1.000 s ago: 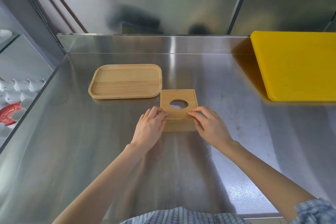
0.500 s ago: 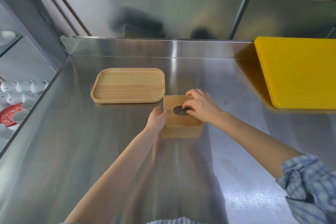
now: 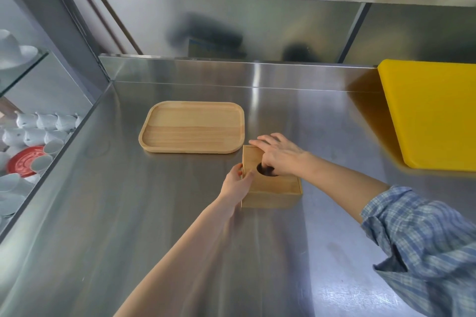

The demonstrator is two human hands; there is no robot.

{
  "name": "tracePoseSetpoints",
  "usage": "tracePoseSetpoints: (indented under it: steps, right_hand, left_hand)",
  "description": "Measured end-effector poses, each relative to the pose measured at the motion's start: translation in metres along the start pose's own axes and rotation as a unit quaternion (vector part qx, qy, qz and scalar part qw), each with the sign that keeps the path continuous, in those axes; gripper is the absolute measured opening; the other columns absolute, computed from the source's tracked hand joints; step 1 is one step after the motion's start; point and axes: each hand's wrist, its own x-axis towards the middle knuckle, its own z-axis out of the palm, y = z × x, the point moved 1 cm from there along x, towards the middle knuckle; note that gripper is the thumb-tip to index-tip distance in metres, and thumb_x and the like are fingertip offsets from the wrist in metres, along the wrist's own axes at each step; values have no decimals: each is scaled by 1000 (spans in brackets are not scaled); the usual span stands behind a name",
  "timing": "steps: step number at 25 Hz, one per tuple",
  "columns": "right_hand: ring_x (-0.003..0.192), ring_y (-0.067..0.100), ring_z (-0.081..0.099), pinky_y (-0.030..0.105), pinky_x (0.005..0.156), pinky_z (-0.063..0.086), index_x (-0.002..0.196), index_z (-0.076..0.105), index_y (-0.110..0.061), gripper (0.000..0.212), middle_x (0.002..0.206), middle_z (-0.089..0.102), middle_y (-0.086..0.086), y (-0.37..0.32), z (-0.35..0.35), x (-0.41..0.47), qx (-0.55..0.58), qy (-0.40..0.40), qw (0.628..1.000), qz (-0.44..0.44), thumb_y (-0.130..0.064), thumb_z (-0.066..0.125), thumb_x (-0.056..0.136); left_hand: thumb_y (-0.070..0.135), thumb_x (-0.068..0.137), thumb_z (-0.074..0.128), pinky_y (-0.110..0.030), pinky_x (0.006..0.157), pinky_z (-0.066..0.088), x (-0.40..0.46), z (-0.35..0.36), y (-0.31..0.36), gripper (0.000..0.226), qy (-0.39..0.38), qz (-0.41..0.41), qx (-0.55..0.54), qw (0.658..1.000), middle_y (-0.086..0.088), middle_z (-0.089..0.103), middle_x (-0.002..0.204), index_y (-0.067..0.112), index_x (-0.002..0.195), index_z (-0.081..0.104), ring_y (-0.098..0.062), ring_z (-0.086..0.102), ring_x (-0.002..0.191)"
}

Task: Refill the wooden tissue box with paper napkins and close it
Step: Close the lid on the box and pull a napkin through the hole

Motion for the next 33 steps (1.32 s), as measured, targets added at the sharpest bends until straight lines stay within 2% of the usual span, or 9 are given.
tracePoseSetpoints:
  steps: [3,8,10,13,17,21,24,26,33]
  right_hand:
    - [143,27,21,43,114,25,78,74,-15,18,158,21,6,-2,4,2,21,20,999,17,-11,58,86]
    - [142,31,20,46,115,26,70,74,-13,21,156,25,4,0,9,3,67,26,997,12,-15,60,86]
    - [140,30,22,47,113,31,73,74,-13,19,155,26,3,1,9,0,110,31,993,18,-17,61,85]
    - [137,23,30,36,113,29,89,75,-13,18,151,34,3,3,3,-12,141,58,988,10,-19,58,89]
    - [111,24,55,36,92,47,101,64,-9,18,126,54,4,7,-2,-30,243,86,965,51,-17,50,92]
    - [102,24,59,31,82,47,101,57,-7,15,115,61,8,5,1,-39,339,108,929,98,-14,49,92]
    - [103,27,62,43,86,54,92,52,-14,2,116,64,10,4,0,-42,400,116,901,123,-14,50,91]
    - [101,29,63,48,85,55,87,48,-17,5,115,65,12,4,-1,-44,416,117,892,129,-14,51,91]
    - [103,26,62,37,86,54,98,56,-14,8,111,67,11,4,0,-48,424,134,885,138,-16,50,93]
  left_hand:
    - [29,94,45,-31,96,44,0,2,-4,46,4,10,-5,1000,-2,58,125,19,139,41,-20,56,111]
    - [33,94,45,-33,98,44,2,4,-8,47,12,13,-7,1000,-3,57,130,20,139,40,-22,55,117]
    - [32,94,45,-32,96,44,2,4,-8,47,11,15,-4,1000,-4,57,129,19,138,41,-23,56,116]
    - [32,93,46,-35,99,45,3,4,-8,47,12,16,-3,1000,-5,59,128,18,138,43,-24,57,116]
    - [32,93,47,-39,105,44,2,5,-8,49,14,13,-7,1000,-5,57,131,18,140,41,-24,55,118]
    - [33,94,46,-39,106,42,2,4,-7,51,16,13,10,1000,-5,55,135,17,141,39,-25,53,122]
    - [33,94,46,-39,106,43,3,3,-6,52,18,14,18,1000,-6,53,138,16,142,38,-25,52,123]
    - [33,95,45,-39,106,43,3,2,-5,52,18,13,23,999,-5,52,138,16,143,37,-25,52,124]
    - [30,93,48,-37,105,43,9,-2,-3,55,9,11,43,999,-6,50,141,16,145,32,-25,50,125]
